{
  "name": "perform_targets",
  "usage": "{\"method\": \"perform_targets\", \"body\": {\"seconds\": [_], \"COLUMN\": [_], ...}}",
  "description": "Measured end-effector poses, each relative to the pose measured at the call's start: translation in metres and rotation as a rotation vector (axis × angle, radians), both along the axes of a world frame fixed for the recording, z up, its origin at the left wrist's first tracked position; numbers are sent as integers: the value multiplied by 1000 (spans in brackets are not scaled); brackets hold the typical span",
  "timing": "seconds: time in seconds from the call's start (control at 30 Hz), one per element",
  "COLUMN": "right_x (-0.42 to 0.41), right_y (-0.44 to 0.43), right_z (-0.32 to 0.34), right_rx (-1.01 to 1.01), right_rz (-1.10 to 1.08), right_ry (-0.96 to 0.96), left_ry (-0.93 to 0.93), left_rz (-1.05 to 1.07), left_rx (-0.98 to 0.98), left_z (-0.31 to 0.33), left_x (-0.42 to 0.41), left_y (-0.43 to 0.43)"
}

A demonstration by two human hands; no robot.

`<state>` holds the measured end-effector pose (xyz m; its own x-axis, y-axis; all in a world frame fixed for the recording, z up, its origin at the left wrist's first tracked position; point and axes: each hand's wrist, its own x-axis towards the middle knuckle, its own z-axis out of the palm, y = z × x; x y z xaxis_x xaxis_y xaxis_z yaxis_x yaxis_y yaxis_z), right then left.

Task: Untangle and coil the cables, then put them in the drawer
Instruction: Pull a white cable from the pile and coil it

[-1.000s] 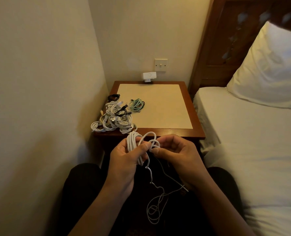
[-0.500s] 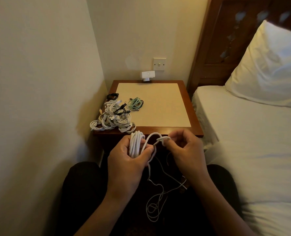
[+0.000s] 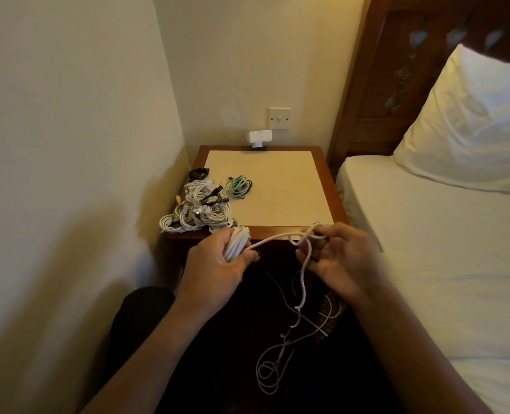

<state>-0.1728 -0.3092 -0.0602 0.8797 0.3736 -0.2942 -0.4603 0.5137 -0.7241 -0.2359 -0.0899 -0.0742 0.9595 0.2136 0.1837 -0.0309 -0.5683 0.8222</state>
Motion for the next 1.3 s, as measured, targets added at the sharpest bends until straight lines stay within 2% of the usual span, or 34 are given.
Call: {"method": "perform_targets", "body": {"seconds": [0.07, 0.13, 0.23, 0.3, 0.37, 0.47, 0.5, 0.57, 0.67, 0.73, 0.77, 0.87, 0.93, 1.0, 1.07, 1.13, 1.23, 1.3], "right_x": [-1, -1, 0, 2, 2, 2, 1, 1, 8, 22, 31, 59, 71, 78, 84, 87, 82, 68], "right_y": [-1, 1, 4, 2, 0, -3, -4, -9, -26, -42, -49, -74, -91, -100, -102, -101, -91, -66], "right_z": [2, 0, -12, -21, -24, -24, -24, -24, -19, -14, -11, -7, -3, -1, 0, -1, -2, 4], "right_rx": [38, -26, -329, -436, -357, -67, -43, -205, -761, -1038, -1099, -1163, -1116, -1050, -1122, -1307, -1521, -1365], "right_rz": [43, 60, 93, 136, 170, 266, 321, 436, 544, 479, 415, 199, 88, 81, 154, 335, 663, 650], "right_ry": [-36, -57, -85, -93, -54, 41, 40, -58, -368, -598, -655, -654, -608, -592, -651, -723, -734, -749], "left_ry": [28, 24, -18, -47, -67, -47, -48, -74, -69, 14, 61, 140, 112, 44, -51, -101, 13, 61], "left_rz": [-32, -47, 8, 59, 73, 48, 46, 83, 173, 80, 2, -97, -68, -19, 44, 90, -24, -146], "left_rx": [37, 14, 23, 26, 23, 50, 58, 53, 57, 118, 179, 277, 190, 125, 165, 166, 29, 59], "left_z": [-3, -5, -3, -2, -2, -6, -7, -7, -1, 2, 2, 7, 15, 25, 36, 51, 70, 80], "left_x": [1, 1, 2, 5, 7, 5, 4, 6, 14, 18, 19, 20, 20, 21, 24, 30, 37, 40], "left_y": [-1, -1, 4, 11, 15, 12, 11, 16, 44, 58, 60, 62, 70, 76, 74, 69, 54, 35]}}
